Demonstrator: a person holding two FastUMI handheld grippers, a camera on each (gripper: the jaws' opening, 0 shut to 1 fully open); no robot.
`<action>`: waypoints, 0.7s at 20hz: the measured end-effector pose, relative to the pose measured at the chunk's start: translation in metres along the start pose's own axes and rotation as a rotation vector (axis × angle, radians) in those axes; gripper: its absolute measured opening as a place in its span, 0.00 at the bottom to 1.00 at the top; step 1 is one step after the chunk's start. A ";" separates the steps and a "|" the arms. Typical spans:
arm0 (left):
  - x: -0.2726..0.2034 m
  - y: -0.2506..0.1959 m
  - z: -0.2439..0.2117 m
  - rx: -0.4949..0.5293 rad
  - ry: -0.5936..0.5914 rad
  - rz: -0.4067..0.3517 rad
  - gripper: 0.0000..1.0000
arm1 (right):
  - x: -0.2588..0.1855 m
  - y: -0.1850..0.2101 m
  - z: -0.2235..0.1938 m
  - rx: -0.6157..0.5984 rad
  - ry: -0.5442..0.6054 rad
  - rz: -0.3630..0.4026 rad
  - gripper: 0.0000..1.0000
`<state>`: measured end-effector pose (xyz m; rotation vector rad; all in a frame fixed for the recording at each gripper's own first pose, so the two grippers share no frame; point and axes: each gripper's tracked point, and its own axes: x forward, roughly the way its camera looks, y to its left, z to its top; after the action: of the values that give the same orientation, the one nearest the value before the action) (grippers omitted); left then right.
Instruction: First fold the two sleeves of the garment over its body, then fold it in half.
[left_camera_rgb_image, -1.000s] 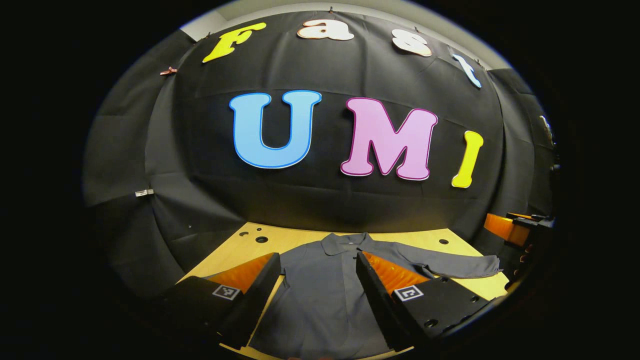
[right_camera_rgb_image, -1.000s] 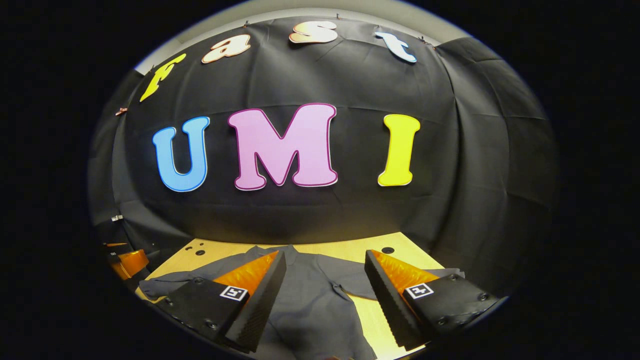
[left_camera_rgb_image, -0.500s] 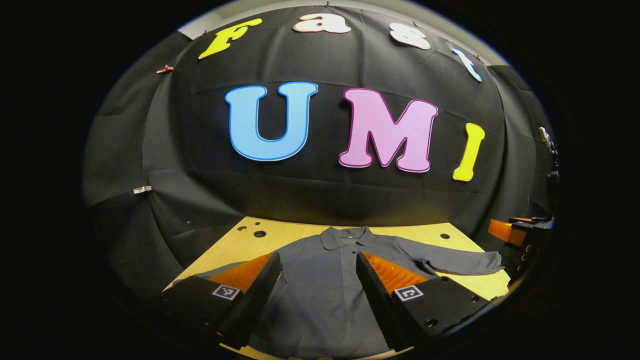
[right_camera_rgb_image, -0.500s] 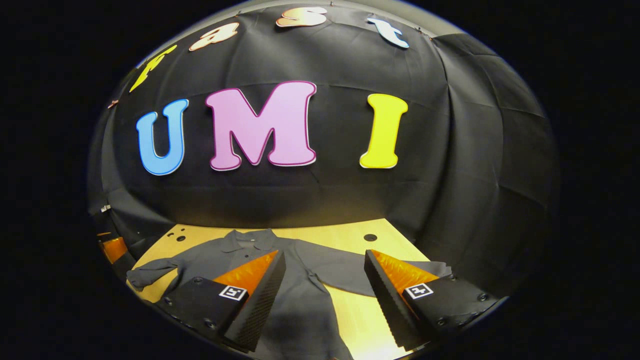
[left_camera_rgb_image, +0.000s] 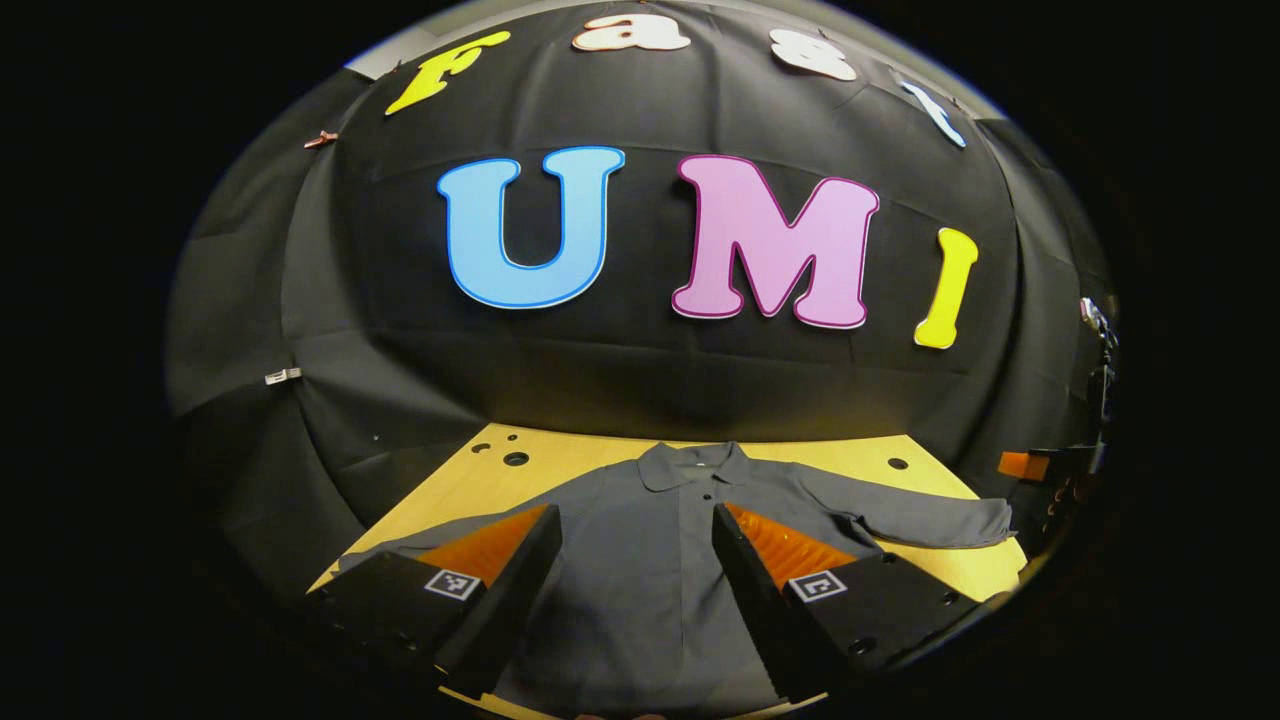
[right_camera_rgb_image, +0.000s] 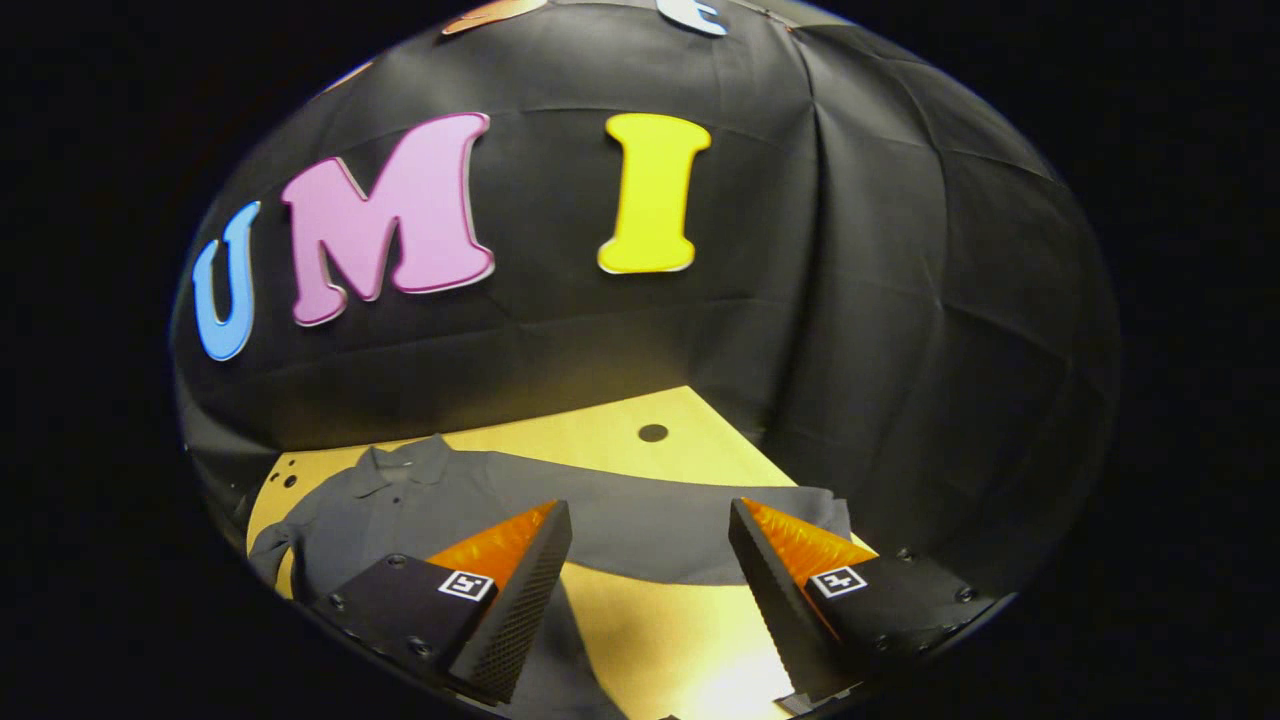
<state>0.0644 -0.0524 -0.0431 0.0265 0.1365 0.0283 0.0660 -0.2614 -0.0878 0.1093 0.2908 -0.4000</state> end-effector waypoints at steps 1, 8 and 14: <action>0.004 -0.006 -0.003 0.004 0.016 -0.004 0.96 | 0.015 -0.019 -0.005 0.022 0.026 -0.037 0.98; 0.029 -0.027 -0.008 0.029 0.053 -0.011 0.96 | 0.067 -0.102 -0.043 0.085 0.180 -0.175 0.99; 0.042 -0.032 -0.008 0.056 0.076 -0.007 0.96 | 0.110 -0.150 -0.079 0.117 0.296 -0.252 0.99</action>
<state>0.1057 -0.0831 -0.0579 0.0810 0.2133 0.0182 0.0823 -0.4266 -0.2034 0.2494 0.5764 -0.6530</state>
